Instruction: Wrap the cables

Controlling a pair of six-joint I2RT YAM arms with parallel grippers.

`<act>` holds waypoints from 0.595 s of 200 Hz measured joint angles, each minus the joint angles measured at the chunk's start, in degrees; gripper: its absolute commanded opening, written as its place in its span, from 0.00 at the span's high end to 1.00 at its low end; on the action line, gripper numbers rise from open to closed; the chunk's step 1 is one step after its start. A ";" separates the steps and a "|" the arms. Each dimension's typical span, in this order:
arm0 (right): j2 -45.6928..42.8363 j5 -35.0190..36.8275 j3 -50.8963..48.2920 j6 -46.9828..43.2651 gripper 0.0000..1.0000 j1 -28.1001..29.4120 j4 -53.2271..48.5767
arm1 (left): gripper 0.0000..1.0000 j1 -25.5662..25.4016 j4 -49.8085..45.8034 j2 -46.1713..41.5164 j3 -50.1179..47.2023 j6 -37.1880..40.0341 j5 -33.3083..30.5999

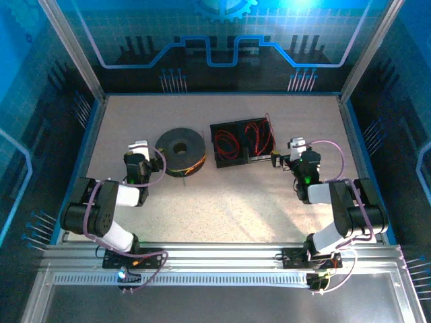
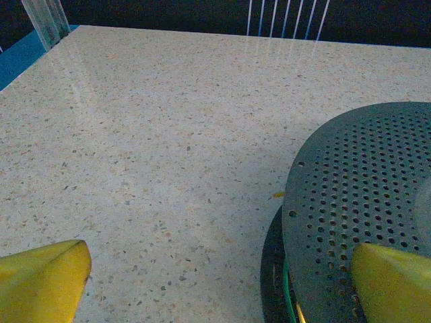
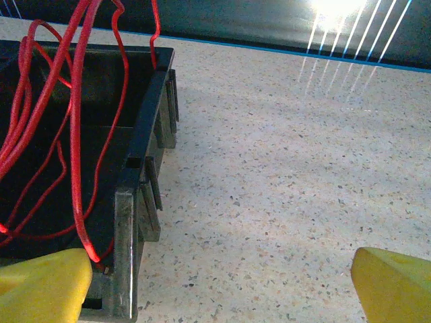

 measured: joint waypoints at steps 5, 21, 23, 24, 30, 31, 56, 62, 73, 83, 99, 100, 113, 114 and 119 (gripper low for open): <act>0.00 0.00 0.00 0.00 0.00 0.00 0.00 | 0.01 0.00 0.00 0.00 0.00 0.00 0.00; 0.00 -0.04 0.00 0.00 0.00 0.00 0.00 | 0.01 0.00 0.02 0.00 0.00 0.00 0.00; 0.00 -0.04 0.00 0.00 0.00 0.00 0.00 | 0.01 0.00 0.02 0.00 0.00 0.00 0.00; 0.00 -0.04 0.00 0.00 0.00 0.00 0.00 | 0.01 0.00 0.02 0.00 0.00 0.00 0.00; 0.00 -0.15 0.00 0.00 0.00 0.00 0.00 | 0.00 0.00 0.02 0.00 0.00 0.02 0.00; 0.00 -0.20 0.00 0.00 0.00 0.00 0.00 | 0.01 0.00 0.02 0.00 0.00 0.00 0.00; 0.00 -0.46 0.00 0.00 0.00 0.00 0.00 | 0.01 0.00 0.02 0.00 0.00 0.02 0.00; 0.00 -0.46 0.00 0.00 0.00 0.00 0.00 | 0.01 0.00 0.02 0.00 0.00 0.00 0.00; 0.00 -0.50 0.00 0.00 0.00 0.00 0.00 | 0.01 0.00 0.02 0.00 0.00 0.00 0.00; 0.00 -0.61 0.00 0.00 0.00 0.00 0.00 | 0.01 0.00 0.00 0.00 0.00 0.02 0.00; 0.00 -0.63 0.00 0.00 0.00 0.00 0.00 | 0.01 0.00 0.02 0.00 0.00 0.00 0.00; 0.00 -0.63 0.00 0.02 0.00 0.00 0.00 | 0.01 0.00 0.02 0.00 0.00 0.02 0.00; 0.00 -0.63 0.00 0.00 0.00 0.00 0.00 | 0.00 0.00 0.02 0.00 0.00 0.02 0.00; 0.00 -0.63 0.00 0.00 0.00 0.00 0.00 | 0.00 0.00 0.02 0.00 0.00 0.00 0.00; 0.00 -0.63 0.00 0.00 0.00 0.00 0.00 | 0.00 0.00 0.02 0.00 0.00 0.00 0.00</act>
